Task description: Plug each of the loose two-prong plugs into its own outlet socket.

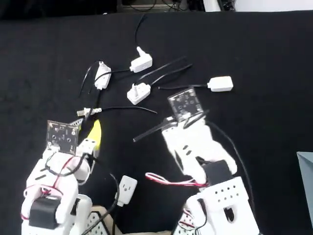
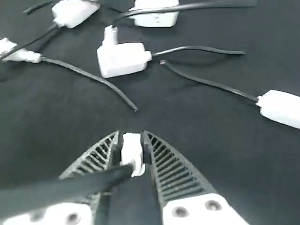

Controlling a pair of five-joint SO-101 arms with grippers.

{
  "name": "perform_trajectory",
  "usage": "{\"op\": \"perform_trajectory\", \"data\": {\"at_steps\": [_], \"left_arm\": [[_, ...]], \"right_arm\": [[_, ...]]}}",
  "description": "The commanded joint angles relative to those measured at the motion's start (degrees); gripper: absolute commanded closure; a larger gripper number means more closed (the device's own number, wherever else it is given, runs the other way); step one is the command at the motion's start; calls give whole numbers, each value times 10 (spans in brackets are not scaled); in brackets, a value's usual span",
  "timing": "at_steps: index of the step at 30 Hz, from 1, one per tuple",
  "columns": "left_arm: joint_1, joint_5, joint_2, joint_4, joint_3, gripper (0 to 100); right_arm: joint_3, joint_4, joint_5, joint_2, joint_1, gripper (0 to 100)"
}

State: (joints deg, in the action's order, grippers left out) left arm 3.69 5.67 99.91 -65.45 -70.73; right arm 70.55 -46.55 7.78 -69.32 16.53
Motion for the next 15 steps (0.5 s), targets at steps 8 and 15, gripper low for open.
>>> {"op": "perform_trajectory", "data": {"at_steps": [8, 15], "left_arm": [[14, -5, -406, -171, 269, 718], [92, -6, -518, -280, 324, 634]], "right_arm": [[25, 56, -7, -3, -69, 987], [23, 56, -7, -3, -95, 987]]}}
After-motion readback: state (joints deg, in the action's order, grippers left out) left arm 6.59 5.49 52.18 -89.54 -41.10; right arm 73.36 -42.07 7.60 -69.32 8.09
